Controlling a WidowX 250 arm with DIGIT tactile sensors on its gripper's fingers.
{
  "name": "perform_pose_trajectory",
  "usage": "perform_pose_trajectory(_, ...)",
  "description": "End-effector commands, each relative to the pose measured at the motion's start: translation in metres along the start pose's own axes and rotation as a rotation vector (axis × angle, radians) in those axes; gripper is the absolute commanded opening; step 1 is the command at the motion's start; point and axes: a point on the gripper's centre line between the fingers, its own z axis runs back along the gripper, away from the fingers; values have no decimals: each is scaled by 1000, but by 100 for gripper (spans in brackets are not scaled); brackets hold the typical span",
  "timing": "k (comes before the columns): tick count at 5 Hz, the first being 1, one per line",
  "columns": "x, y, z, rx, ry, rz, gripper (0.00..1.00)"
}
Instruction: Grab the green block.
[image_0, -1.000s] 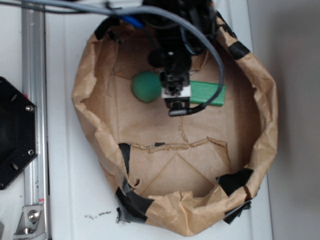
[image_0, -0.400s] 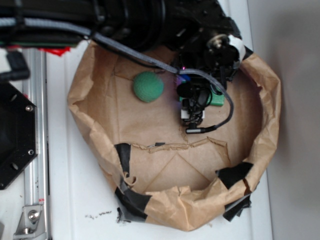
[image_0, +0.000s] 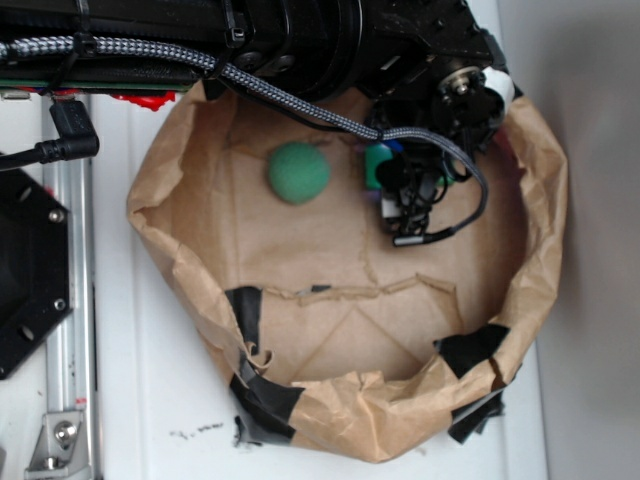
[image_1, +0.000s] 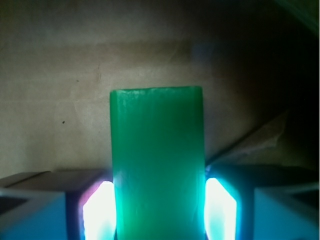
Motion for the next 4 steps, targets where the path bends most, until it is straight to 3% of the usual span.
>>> perform_pose_trajectory(1,-26,-39,90,-123,-170,-58,0)
perform_pose_trajectory(2,-34,-52,139,-91,-209,-30,0)
perform_pose_trajectory(3,-30,-65,146,-112,-194,44,0)
perform_pose_trajectory(4,-27,-66,137,-146,-217,76,0)
